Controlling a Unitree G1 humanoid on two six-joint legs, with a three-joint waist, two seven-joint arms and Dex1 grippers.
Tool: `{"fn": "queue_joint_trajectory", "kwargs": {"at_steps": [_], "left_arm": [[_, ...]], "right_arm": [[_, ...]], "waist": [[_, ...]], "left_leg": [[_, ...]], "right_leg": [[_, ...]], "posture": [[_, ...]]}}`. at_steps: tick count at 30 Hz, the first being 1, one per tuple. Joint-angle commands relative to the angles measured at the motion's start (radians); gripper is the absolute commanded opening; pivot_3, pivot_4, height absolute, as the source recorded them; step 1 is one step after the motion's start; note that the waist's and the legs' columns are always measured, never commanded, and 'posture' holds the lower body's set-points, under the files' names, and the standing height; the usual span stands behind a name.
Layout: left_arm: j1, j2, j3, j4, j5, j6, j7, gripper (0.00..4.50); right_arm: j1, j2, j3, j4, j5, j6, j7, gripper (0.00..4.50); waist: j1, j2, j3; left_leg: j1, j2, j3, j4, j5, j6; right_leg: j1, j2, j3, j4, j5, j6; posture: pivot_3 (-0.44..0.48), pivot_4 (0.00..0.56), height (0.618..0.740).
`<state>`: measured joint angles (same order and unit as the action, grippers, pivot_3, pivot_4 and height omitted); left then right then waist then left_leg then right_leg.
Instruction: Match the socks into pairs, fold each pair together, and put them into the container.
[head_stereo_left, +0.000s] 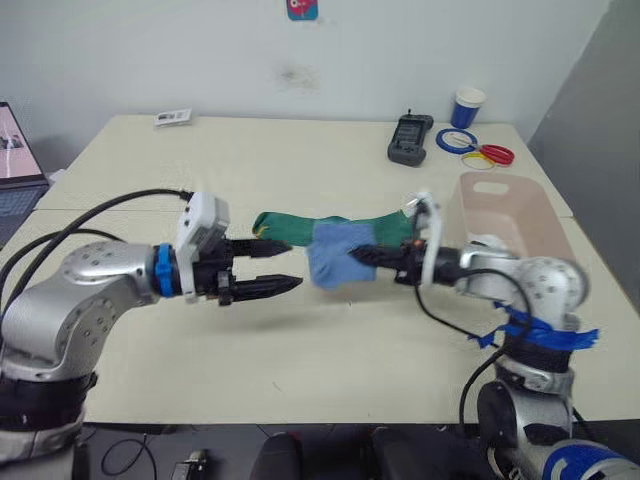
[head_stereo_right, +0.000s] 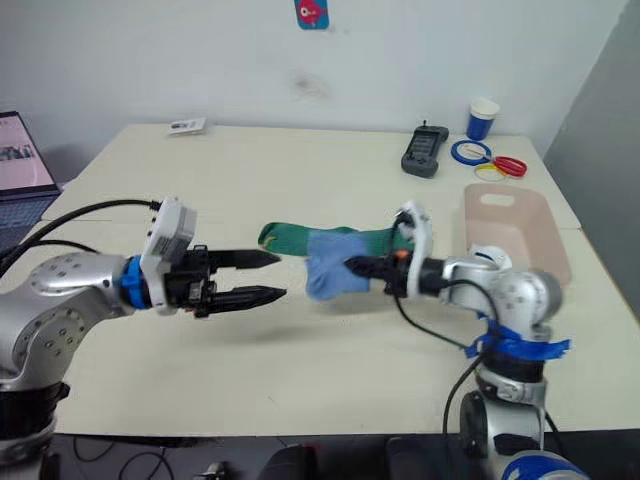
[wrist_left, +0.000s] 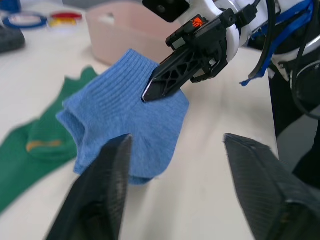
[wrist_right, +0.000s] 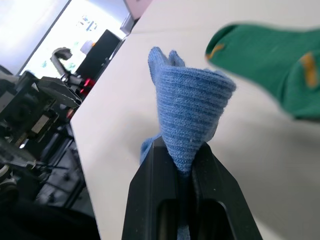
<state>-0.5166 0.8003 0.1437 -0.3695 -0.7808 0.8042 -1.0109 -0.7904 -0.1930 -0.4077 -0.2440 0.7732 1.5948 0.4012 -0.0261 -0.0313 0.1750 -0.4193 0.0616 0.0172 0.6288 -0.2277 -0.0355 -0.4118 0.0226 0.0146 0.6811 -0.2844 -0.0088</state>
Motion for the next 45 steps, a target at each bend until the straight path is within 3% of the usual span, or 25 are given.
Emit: {"fn": "queue_joint_trajectory", "kwargs": {"at_steps": [1,5,7,11,13,19,26,27,31,38,45], "left_arm": [[-0.130,-0.080,-0.033,0.006,-0.028,0.006,0.076,4.42],[-0.240,-0.210,-0.103,0.072,0.046,-0.051,0.155,4.47],[-0.261,-0.246,-0.120,0.099,0.077,-0.069,0.181,4.47],[-0.279,-0.348,-0.170,0.117,0.108,-0.094,0.225,4.47],[-0.286,-0.388,-0.180,0.114,0.106,-0.095,0.240,4.47],[-0.295,-0.430,-0.227,0.098,0.113,-0.088,0.226,4.47],[-0.325,-0.430,-0.293,0.119,0.170,-0.117,0.187,4.47],[-0.327,-0.434,-0.295,0.121,0.172,-0.120,0.184,4.50],[-0.322,-0.441,-0.299,0.123,0.182,-0.126,0.176,4.50],[-0.311,-0.429,-0.296,0.142,0.196,-0.140,0.146,4.50],[-0.263,-0.347,-0.252,0.148,0.219,-0.133,0.125,4.50]], "right_arm": [[-0.140,-0.112,-0.113,-0.005,0.013,-0.017,-0.017,0.00],[-0.215,-0.392,-0.027,0.105,-0.087,-0.197,0.054,0.00],[-0.224,-0.476,0.023,0.154,-0.131,-0.290,0.082,0.00],[-0.091,-0.799,0.376,0.233,-0.537,-0.869,0.239,0.00],[-0.032,-0.880,0.488,0.296,-0.682,-1.099,0.281,0.00],[0.067,-0.921,0.686,0.466,-0.939,-1.486,0.376,0.00],[0.054,-0.891,0.728,0.529,-0.989,-1.619,0.555,0.00],[0.047,-0.888,0.723,0.533,-0.982,-1.616,0.586,0.64],[0.014,-0.890,0.700,0.538,-0.959,-1.605,0.692,1.84],[-0.132,-0.931,0.677,0.569,-0.920,-1.546,0.929,4.40],[-0.357,-0.872,0.594,0.639,-0.866,-1.384,0.954,4.46]], "waist": [[0.002,0.000,0.001],[0.005,0.001,0.001],[0.001,0.000,0.001],[-0.004,0.001,0.002],[-0.005,0.001,0.002],[-0.011,0.002,0.002],[-0.005,0.005,0.004],[-0.005,0.005,0.004],[-0.003,0.005,0.004],[-0.003,0.006,0.005],[-0.006,0.007,0.005]], "left_leg": [[0.000,0.000,0.000,0.000,0.000,0.000],[0.000,-0.003,0.001,0.000,0.000,0.000],[0.001,-0.005,0.003,0.000,0.000,0.000],[0.001,-0.004,0.006,0.000,0.000,0.000],[0.001,-0.003,0.007,0.000,0.000,0.000],[0.005,0.000,0.010,0.000,0.002,-0.003],[0.005,-0.001,0.011,0.003,0.003,-0.006],[0.005,-0.001,0.011,0.003,0.003,-0.006],[0.005,-0.001,0.010,0.003,0.003,-0.006],[0.006,-0.001,0.010,0.004,0.003,-0.006],[0.006,-0.001,0.009,0.005,0.003,-0.005]], "right_leg": [[0.000,0.000,0.000,0.000,0.000,0.000],[0.001,0.001,0.001,-0.001,0.000,0.000],[0.001,0.001,0.003,-0.002,0.000,0.000],[0.001,0.001,0.006,-0.002,0.000,0.001],[0.000,0.001,0.006,-0.002,-0.001,0.002],[0.001,0.001,0.009,0.000,-0.001,0.002],[0.002,0.001,0.010,0.001,-0.001,0.002],[0.002,0.001,0.010,0.001,-0.001,0.002],[0.003,0.000,0.010,0.001,0.000,0.002],[0.003,0.000,0.009,0.002,0.000,0.001],[0.003,0.000,0.009,0.002,0.003,-0.004]], "posture": [[0.000,0.150,0.740],[0.000,0.150,0.740],[0.000,0.150,0.740],[0.000,0.150,0.740],[0.000,0.150,0.740],[0.000,0.150,0.740],[0.000,0.150,0.740],[0.000,0.150,0.740],[0.000,0.150,0.740],[0.000,0.150,0.740],[0.000,0.150,0.740]]}}
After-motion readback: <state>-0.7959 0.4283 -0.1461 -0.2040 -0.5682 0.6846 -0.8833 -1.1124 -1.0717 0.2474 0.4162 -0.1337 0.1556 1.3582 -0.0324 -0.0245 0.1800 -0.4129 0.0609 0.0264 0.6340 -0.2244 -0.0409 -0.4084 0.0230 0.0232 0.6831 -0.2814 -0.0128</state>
